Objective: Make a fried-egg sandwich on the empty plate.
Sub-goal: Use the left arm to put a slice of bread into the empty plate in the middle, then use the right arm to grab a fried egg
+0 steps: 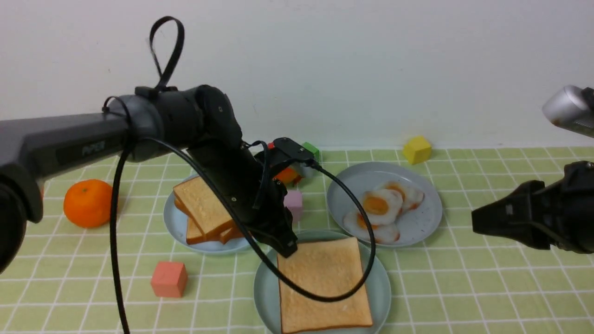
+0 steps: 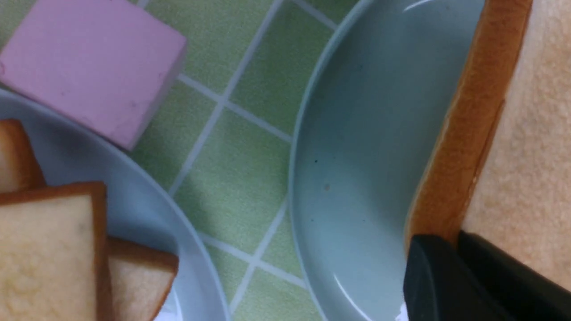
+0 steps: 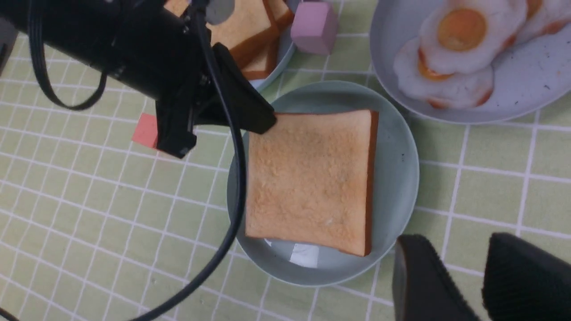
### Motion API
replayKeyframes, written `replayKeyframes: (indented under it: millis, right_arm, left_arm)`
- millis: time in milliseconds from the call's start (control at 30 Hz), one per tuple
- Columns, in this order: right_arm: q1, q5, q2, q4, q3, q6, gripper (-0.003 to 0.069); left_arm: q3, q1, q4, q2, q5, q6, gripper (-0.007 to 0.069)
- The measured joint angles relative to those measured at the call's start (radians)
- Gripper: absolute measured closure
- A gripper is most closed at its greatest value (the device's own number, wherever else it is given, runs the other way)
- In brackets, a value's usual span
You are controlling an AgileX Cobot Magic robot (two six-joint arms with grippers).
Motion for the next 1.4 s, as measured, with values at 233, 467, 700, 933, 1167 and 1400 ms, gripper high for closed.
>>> replayKeyframes:
  millis: [233,467,700,933,1167,1400]
  right_arm:
    - [0.000,-0.120,0.012,0.000,0.000,0.068,0.0399]
    - [0.000,-0.199,0.070,0.019,0.000,0.082,0.0389]
    - [0.000,-0.302,0.199,0.141,-0.003,0.083,0.0385]
    - [-0.073,-0.281,0.445,0.269,-0.104,0.072,0.0384]
    - [-0.138,-0.210,0.693,0.494,-0.208,-0.090,0.0382]
    - [-0.139,-0.185,0.826,0.769,-0.252,-0.325,0.0358]
  left_arm:
    - [0.000,-0.035,0.082,0.000,-0.053,-0.018,0.0494]
    - [0.000,-0.046,0.152,-0.022,-0.060,-0.096,0.0212]
    - [0.001,-0.046,0.188,-0.198,-0.066,-0.268,0.0078]
    - [0.001,-0.046,0.126,-0.417,0.036,-0.478,0.0221]
    - [0.029,-0.046,0.006,-0.501,0.116,-0.513,0.0617]
    - [0.140,-0.046,-0.042,-0.542,0.117,-0.517,0.0638]
